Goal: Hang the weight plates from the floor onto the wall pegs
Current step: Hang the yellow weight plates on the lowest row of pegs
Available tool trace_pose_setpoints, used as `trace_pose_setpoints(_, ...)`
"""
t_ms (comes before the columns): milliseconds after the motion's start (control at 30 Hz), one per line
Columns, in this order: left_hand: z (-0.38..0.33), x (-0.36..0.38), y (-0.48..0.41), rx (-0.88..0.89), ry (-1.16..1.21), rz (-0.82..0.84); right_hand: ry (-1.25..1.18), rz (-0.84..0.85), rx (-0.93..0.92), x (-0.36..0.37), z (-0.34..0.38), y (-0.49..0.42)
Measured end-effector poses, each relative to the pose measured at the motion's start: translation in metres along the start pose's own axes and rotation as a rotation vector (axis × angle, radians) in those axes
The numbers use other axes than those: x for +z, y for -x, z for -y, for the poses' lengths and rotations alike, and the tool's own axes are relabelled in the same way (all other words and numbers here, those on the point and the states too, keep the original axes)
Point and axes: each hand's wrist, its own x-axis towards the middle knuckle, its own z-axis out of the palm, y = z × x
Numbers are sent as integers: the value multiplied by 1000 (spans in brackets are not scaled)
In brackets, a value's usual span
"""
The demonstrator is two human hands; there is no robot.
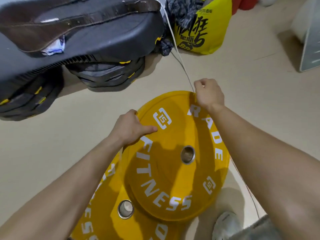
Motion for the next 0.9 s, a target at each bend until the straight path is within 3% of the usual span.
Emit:
trace_pose_setpoints(100, -15, -3, 32, 27, -3, -50, -38, 242, -100, -15, 18, 2)
trace_pose_setpoints(233, -21, -4, 64, 5, 67, -35, 192, 458, -240, -26, 16, 6)
trace_pose_setpoints(467, -15, 7, 99, -16, 260, -122, 69, 709, -185, -20, 41, 10)
trace_pose_setpoints(633, -13, 10, 119, -155, 352, -207, 135, 538, -286, -14, 53, 37)
trace_pose_setpoints(900, -1, -3, 159, -23, 332, -331, 288, 433, -460, -35, 78, 70)
